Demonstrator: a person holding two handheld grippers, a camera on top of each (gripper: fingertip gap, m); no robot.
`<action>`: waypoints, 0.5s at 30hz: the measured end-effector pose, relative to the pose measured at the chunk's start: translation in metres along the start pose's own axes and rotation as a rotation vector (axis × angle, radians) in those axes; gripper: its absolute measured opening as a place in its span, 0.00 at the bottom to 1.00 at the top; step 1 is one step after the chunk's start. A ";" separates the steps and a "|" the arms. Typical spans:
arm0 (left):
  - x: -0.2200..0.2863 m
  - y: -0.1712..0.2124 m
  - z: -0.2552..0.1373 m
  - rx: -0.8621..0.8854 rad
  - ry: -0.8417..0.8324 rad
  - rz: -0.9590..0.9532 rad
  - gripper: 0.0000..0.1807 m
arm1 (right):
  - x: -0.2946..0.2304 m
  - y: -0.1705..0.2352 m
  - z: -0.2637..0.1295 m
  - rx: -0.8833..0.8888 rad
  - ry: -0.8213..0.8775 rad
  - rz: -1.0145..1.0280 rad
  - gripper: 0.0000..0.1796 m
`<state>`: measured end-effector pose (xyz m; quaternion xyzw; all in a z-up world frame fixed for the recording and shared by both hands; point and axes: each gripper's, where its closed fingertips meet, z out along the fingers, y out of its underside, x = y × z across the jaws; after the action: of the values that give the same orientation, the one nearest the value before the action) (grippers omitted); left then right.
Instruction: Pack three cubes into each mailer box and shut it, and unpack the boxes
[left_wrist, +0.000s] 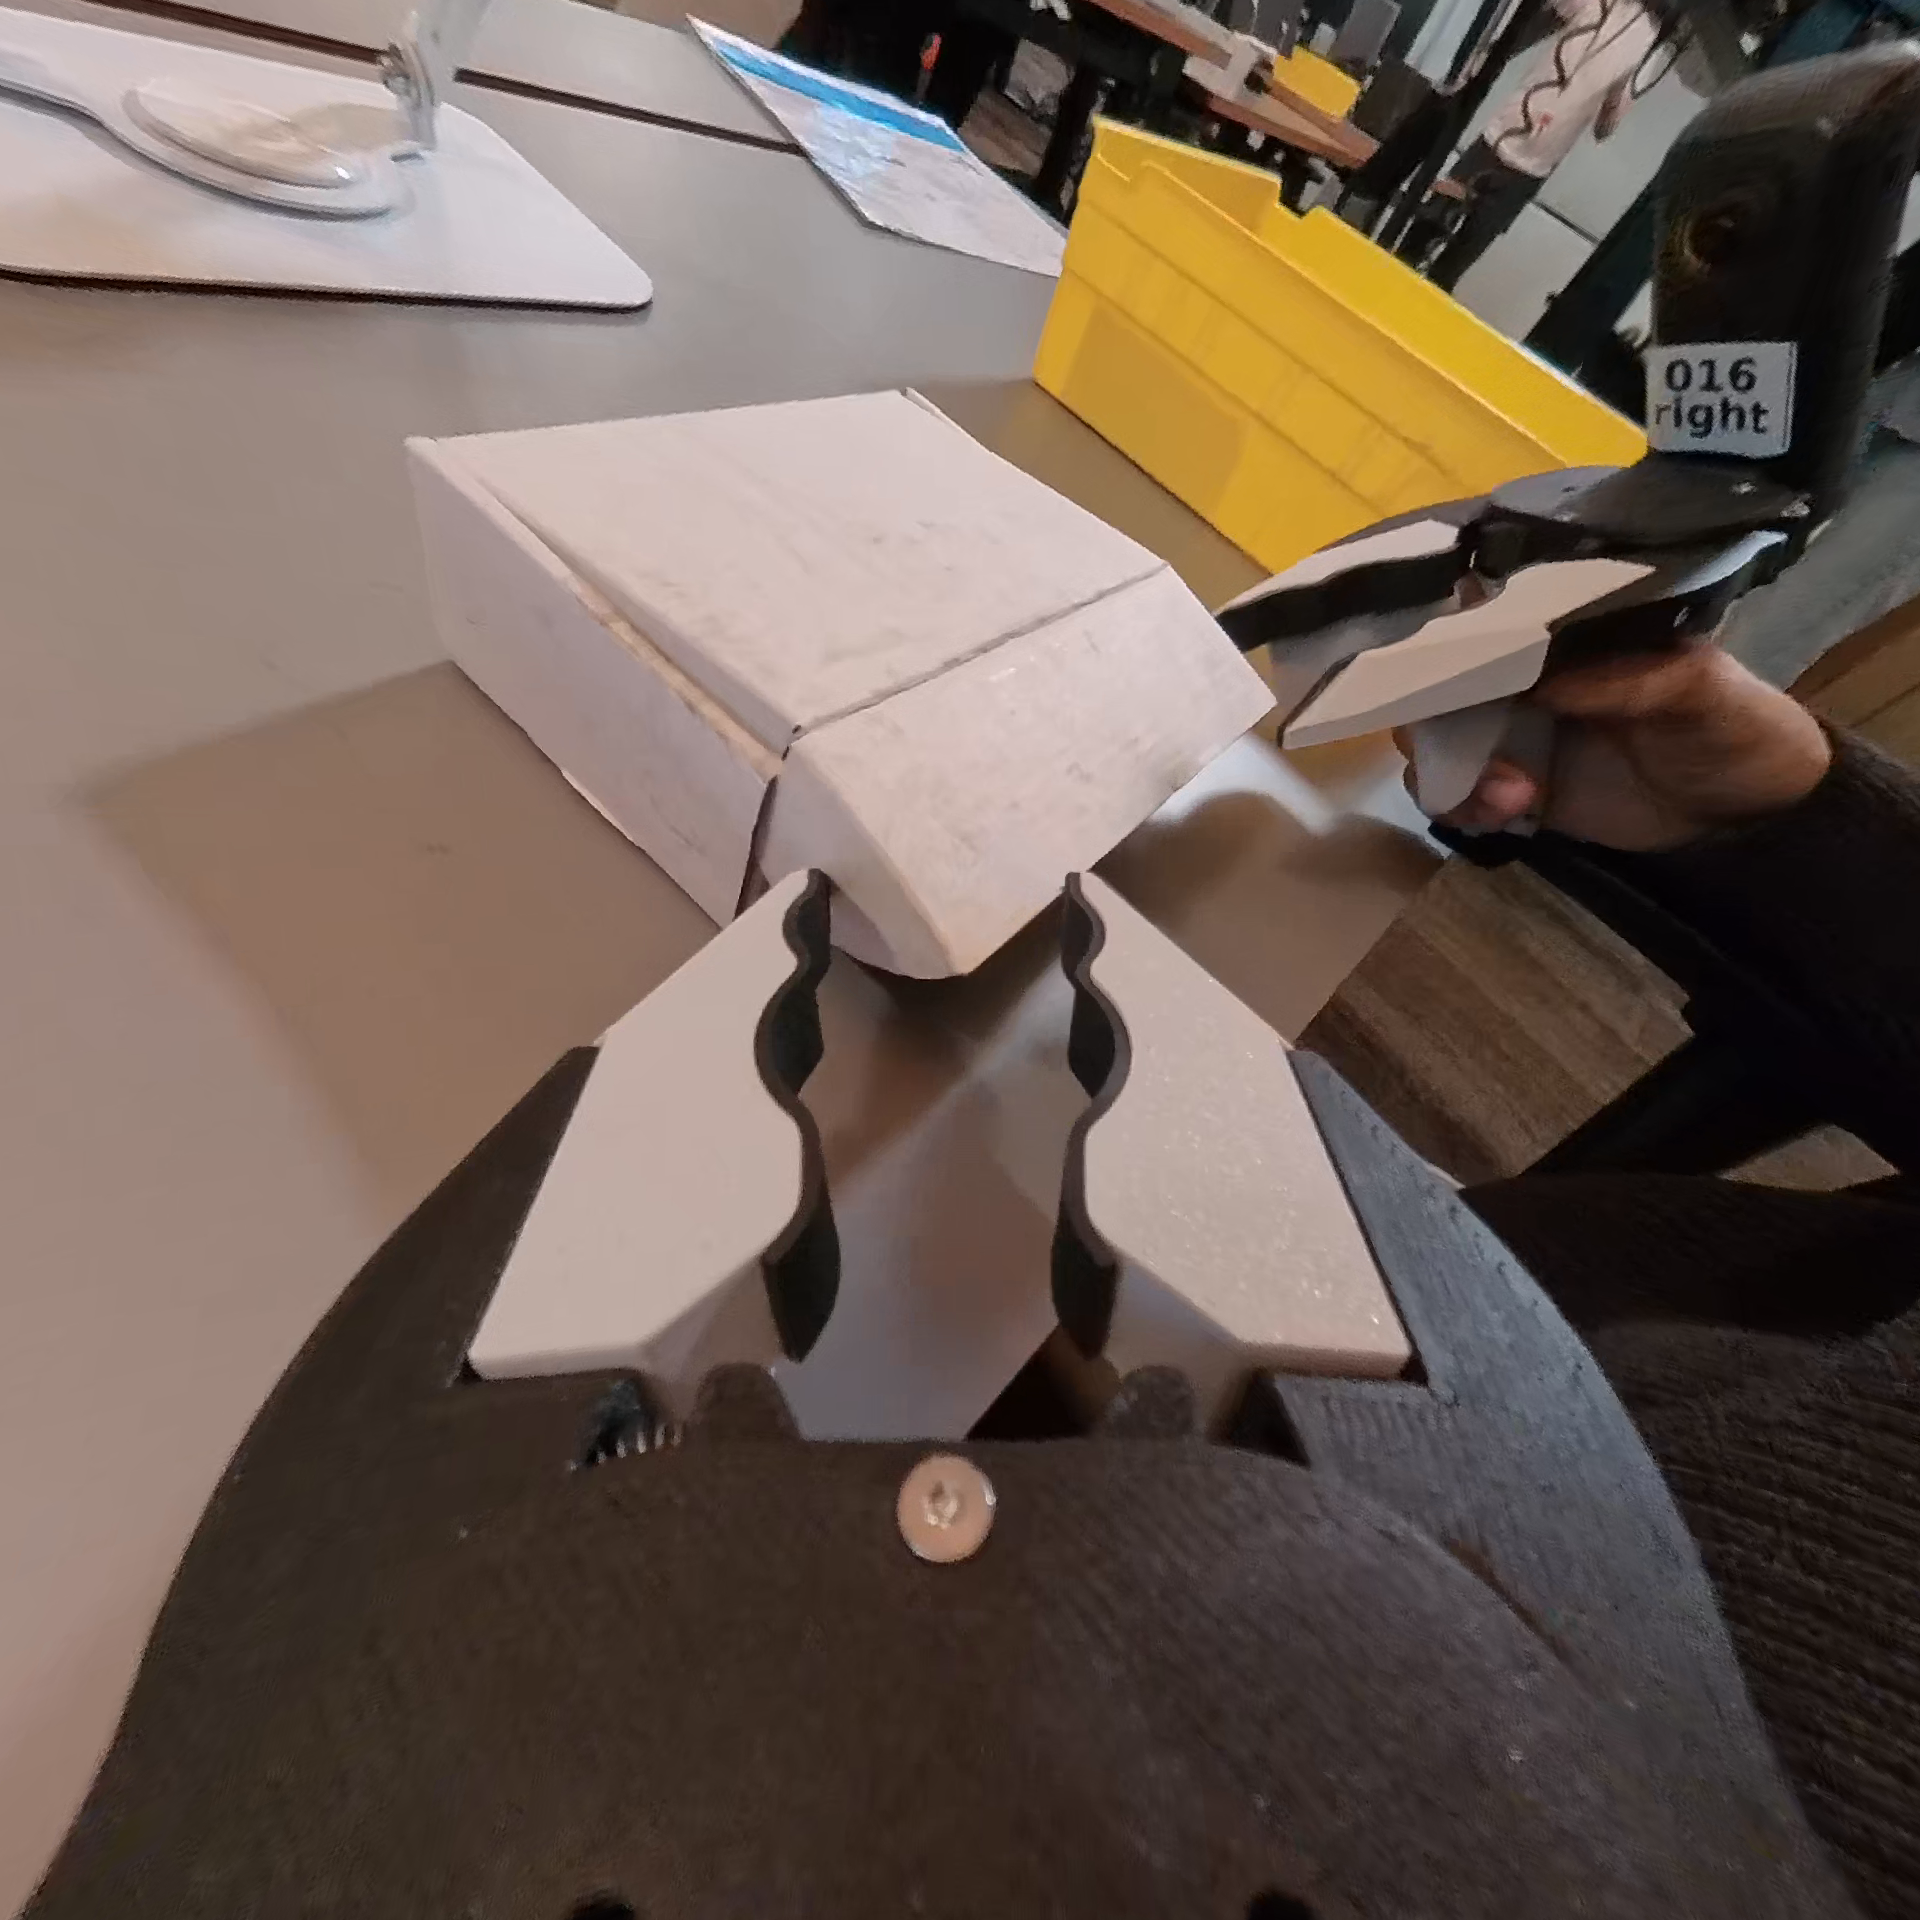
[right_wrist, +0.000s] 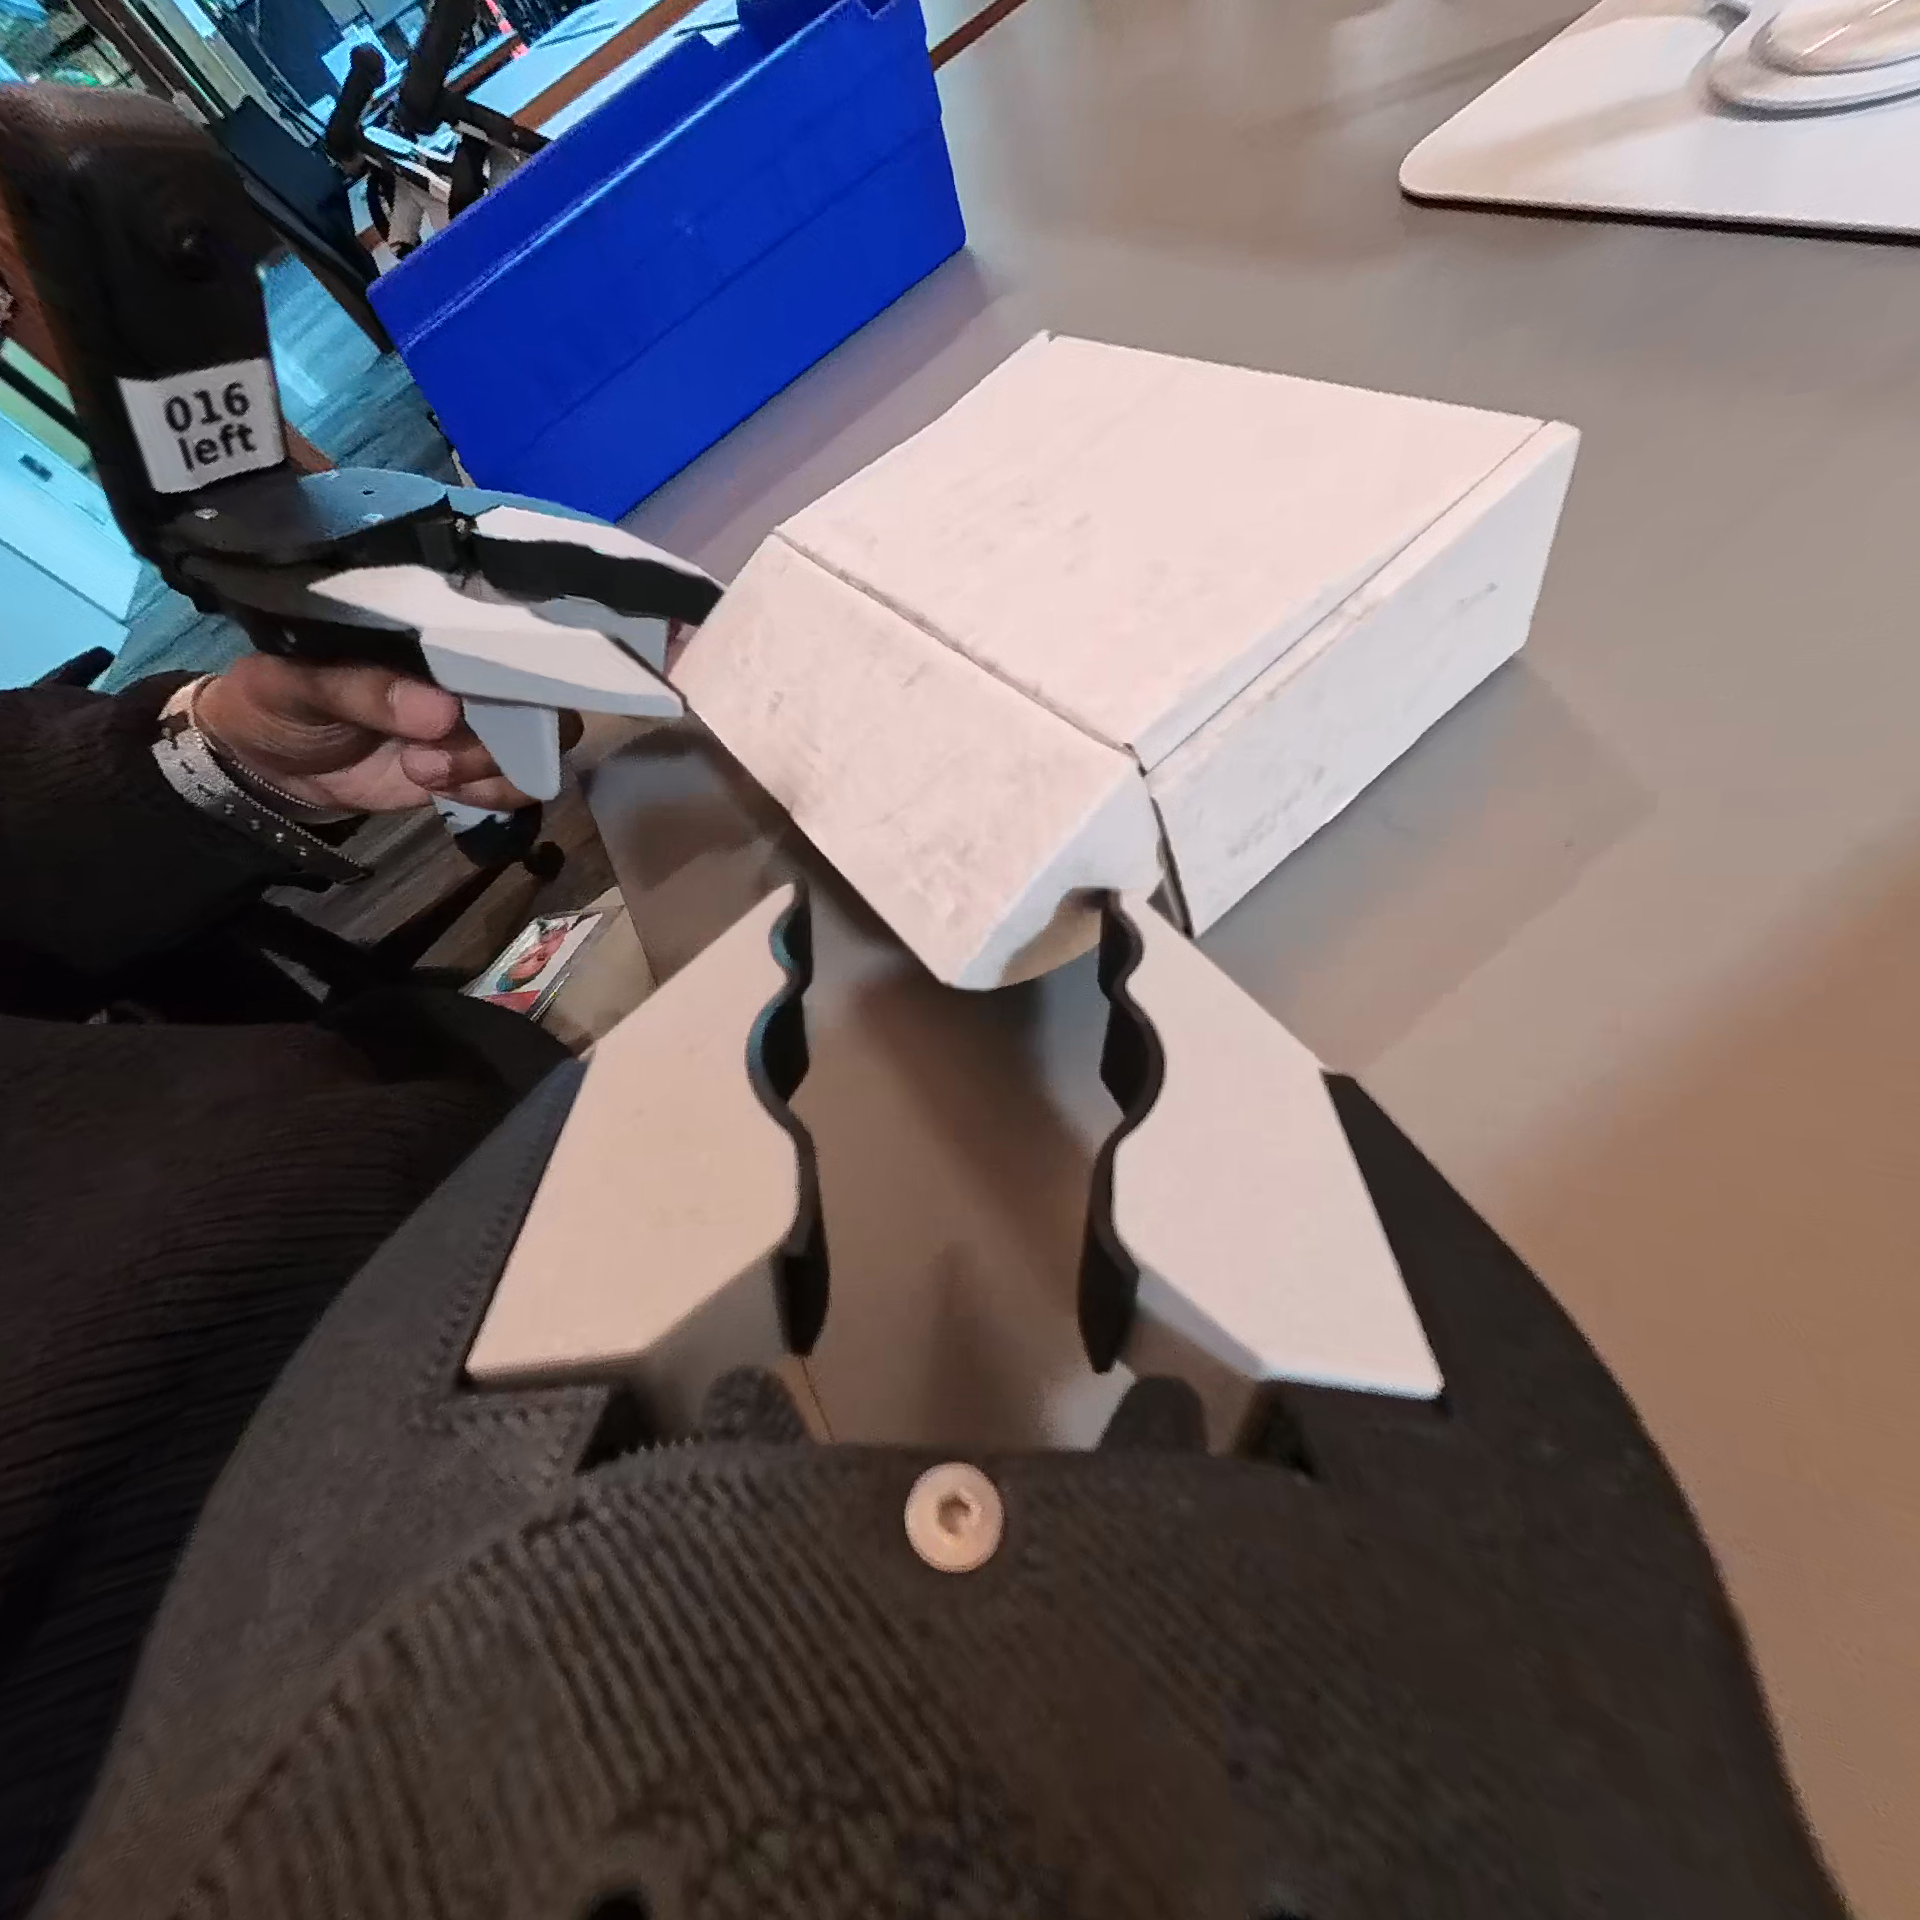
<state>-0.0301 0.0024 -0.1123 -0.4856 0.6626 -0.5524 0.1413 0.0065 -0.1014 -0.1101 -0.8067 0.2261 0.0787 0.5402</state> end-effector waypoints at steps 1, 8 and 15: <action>0.000 0.001 0.001 -0.003 -0.014 0.017 0.24 | 0.000 0.000 0.002 -0.002 0.002 0.001 0.31; -0.001 0.003 0.002 -0.009 -0.058 0.096 0.24 | 0.002 0.001 0.002 -0.009 0.023 -0.030 0.31; -0.001 0.003 0.003 -0.008 -0.060 0.102 0.23 | 0.003 0.001 0.003 -0.018 0.032 -0.058 0.29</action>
<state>-0.0293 0.0014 -0.1164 -0.4681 0.6843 -0.5269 0.1873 0.0094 -0.0999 -0.1135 -0.8189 0.2107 0.0521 0.5314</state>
